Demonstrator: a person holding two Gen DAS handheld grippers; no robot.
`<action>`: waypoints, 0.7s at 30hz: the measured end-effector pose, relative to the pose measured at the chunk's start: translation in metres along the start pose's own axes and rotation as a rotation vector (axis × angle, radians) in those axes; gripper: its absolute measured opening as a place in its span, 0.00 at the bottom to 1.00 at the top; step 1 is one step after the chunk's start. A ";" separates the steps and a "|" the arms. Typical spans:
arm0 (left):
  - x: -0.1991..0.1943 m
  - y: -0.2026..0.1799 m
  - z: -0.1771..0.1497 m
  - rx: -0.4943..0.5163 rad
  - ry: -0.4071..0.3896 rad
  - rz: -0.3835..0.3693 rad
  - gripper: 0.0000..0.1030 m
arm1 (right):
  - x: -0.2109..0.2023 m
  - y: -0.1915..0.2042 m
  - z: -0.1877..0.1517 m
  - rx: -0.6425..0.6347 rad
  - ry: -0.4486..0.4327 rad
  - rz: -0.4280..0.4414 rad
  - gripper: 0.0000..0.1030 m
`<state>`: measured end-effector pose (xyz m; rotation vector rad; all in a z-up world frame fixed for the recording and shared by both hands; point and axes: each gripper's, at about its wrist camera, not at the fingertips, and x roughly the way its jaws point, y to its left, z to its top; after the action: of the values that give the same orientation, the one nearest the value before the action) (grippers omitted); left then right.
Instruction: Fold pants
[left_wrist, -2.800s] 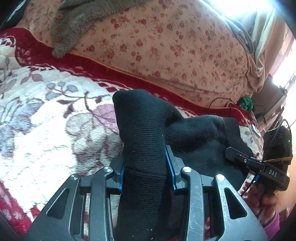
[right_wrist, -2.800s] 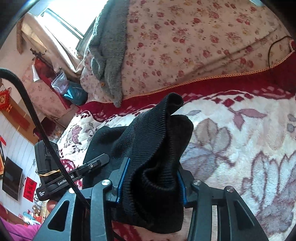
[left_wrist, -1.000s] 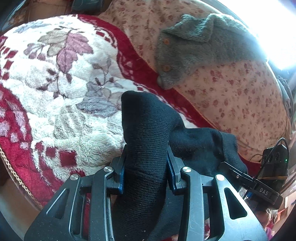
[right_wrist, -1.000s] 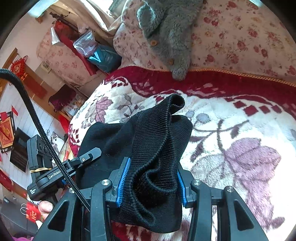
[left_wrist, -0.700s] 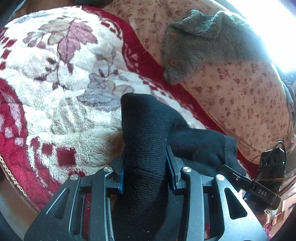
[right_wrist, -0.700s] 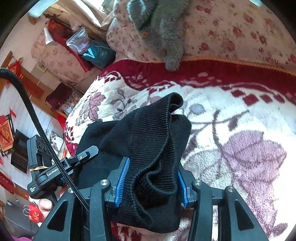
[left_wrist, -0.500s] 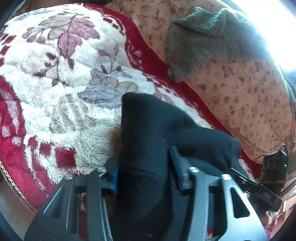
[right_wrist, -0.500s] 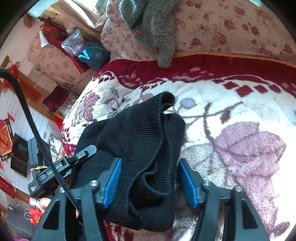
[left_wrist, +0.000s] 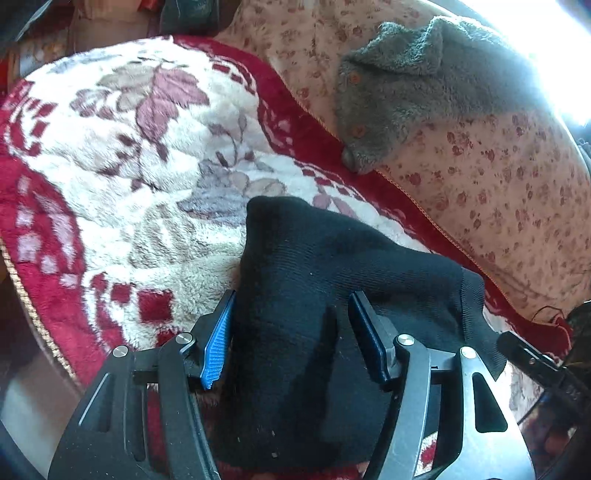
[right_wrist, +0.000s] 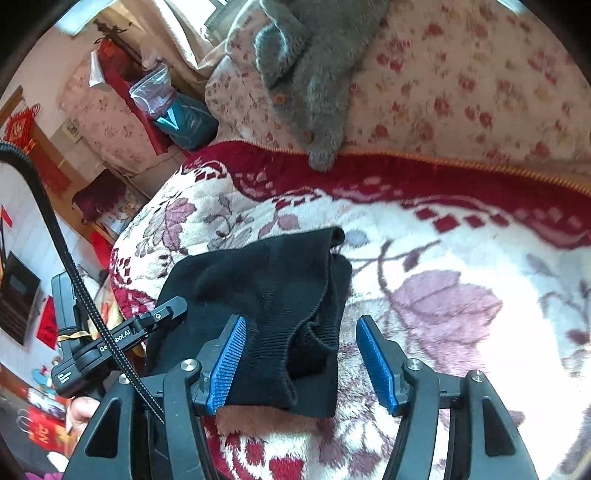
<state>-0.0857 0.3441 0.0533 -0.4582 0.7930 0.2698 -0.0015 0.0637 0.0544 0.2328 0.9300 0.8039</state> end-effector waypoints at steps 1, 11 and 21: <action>-0.004 -0.002 -0.001 0.000 -0.006 0.007 0.60 | -0.003 0.002 0.001 -0.005 -0.004 0.000 0.58; -0.040 -0.021 -0.015 0.041 -0.081 0.059 0.60 | -0.024 0.035 -0.009 -0.056 -0.033 -0.021 0.58; -0.074 -0.051 -0.038 0.122 -0.155 0.112 0.60 | -0.036 0.052 -0.026 -0.100 -0.045 -0.060 0.58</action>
<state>-0.1387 0.2767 0.0998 -0.2752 0.6805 0.3551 -0.0609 0.0706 0.0877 0.1344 0.8481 0.7842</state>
